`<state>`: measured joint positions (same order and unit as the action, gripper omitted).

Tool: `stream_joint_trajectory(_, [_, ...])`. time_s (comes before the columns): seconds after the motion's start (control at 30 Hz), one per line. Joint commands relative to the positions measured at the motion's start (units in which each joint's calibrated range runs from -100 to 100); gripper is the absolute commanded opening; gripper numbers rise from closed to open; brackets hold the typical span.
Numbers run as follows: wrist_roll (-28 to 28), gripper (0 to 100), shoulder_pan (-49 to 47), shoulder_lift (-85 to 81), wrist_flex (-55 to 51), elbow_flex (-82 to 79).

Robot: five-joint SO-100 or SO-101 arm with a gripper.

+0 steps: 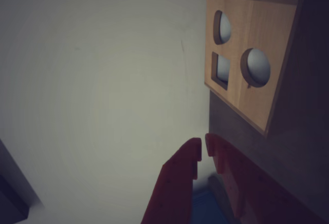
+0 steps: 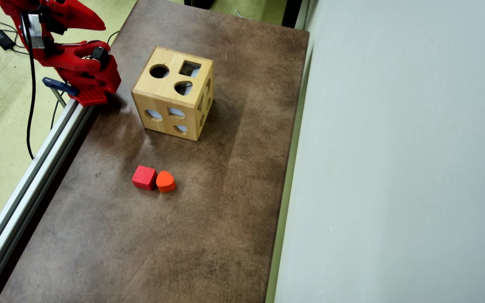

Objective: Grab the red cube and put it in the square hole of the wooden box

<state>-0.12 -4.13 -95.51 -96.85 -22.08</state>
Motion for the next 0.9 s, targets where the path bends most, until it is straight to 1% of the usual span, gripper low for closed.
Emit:
stream_joint_trajectory(0.0, [0.4,2,0.4,0.2,-0.4,1.0])
stream_joint_trajectory(0.33, [-0.1,3,0.2,0.9,0.6,0.1])
stream_joint_trajectory(0.67, [0.2,3,0.4,25.7,0.6,1.1])
stream_joint_trajectory(0.87, [0.3,3,0.4,26.8,2.5,1.1])
